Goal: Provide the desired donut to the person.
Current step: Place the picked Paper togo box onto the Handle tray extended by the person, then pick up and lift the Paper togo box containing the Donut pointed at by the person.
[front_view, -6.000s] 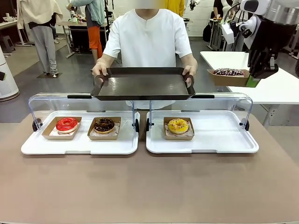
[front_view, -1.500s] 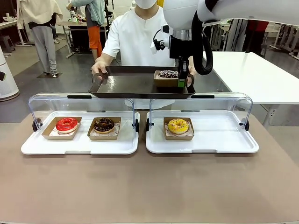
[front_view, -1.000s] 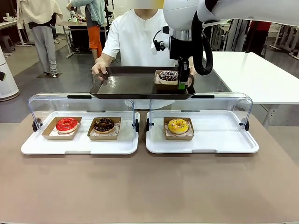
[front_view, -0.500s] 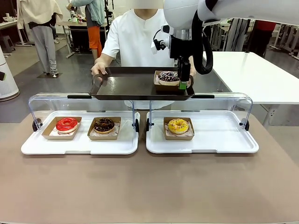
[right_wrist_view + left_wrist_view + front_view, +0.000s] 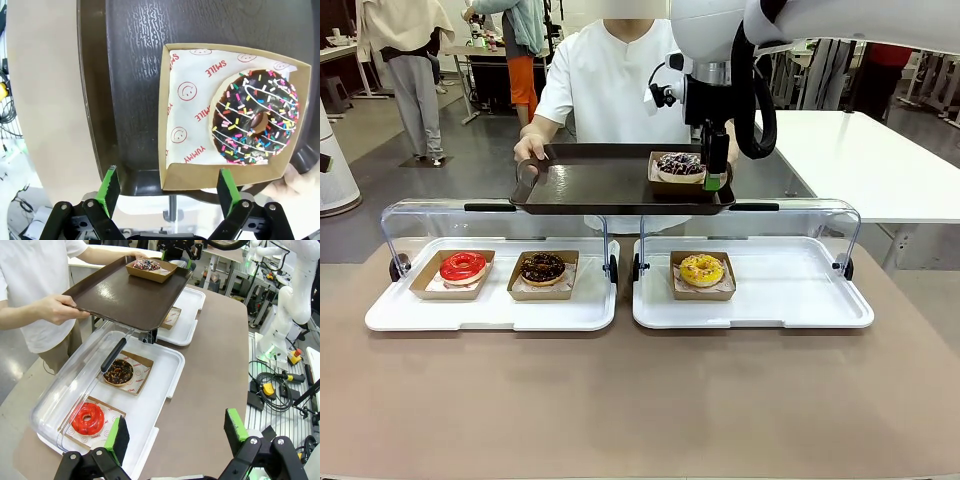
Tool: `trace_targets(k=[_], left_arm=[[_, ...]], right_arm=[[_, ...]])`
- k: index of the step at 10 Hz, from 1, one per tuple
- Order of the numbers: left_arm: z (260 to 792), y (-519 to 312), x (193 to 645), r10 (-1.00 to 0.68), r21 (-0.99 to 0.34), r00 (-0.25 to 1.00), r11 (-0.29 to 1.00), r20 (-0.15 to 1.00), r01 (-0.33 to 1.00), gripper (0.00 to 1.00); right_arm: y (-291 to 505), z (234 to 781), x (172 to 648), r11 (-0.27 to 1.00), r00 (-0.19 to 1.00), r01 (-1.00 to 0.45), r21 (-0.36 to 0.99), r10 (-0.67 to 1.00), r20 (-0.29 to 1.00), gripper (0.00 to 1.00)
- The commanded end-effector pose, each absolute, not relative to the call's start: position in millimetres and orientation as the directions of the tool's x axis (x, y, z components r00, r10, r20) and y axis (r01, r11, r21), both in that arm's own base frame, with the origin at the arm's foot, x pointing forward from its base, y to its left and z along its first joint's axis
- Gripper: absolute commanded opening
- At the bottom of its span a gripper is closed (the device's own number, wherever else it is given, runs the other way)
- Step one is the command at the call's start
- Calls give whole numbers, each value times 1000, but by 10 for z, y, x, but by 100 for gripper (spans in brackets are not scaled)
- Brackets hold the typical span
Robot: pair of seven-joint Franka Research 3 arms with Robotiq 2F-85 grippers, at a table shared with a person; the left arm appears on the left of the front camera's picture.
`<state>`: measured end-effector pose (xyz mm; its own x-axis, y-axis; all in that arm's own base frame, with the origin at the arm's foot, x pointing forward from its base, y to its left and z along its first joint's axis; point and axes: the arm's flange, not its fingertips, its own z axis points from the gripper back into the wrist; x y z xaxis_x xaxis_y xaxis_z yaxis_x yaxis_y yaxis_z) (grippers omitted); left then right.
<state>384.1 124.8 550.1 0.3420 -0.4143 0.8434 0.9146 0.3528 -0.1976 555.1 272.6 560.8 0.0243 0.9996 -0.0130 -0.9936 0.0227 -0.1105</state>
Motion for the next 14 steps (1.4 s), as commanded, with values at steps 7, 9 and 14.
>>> trace_targets(k=[7, 9, 14], left_arm=[[5514, 1247, 3841, -404, -196, 336, 351, 850, 916, 100], [5514, 1247, 3841, -404, -196, 336, 351, 850, 916, 100], [5514, 1247, 3841, -404, -196, 336, 351, 850, 916, 100]], right_arm=[[2731, 5596, 5554, 27, 29, -994, -109, 999, -13, 100], [2731, 5596, 5554, 27, 29, -994, -109, 999, -13, 100], [2731, 5596, 5554, 27, 29, -994, -109, 999, -13, 100]])
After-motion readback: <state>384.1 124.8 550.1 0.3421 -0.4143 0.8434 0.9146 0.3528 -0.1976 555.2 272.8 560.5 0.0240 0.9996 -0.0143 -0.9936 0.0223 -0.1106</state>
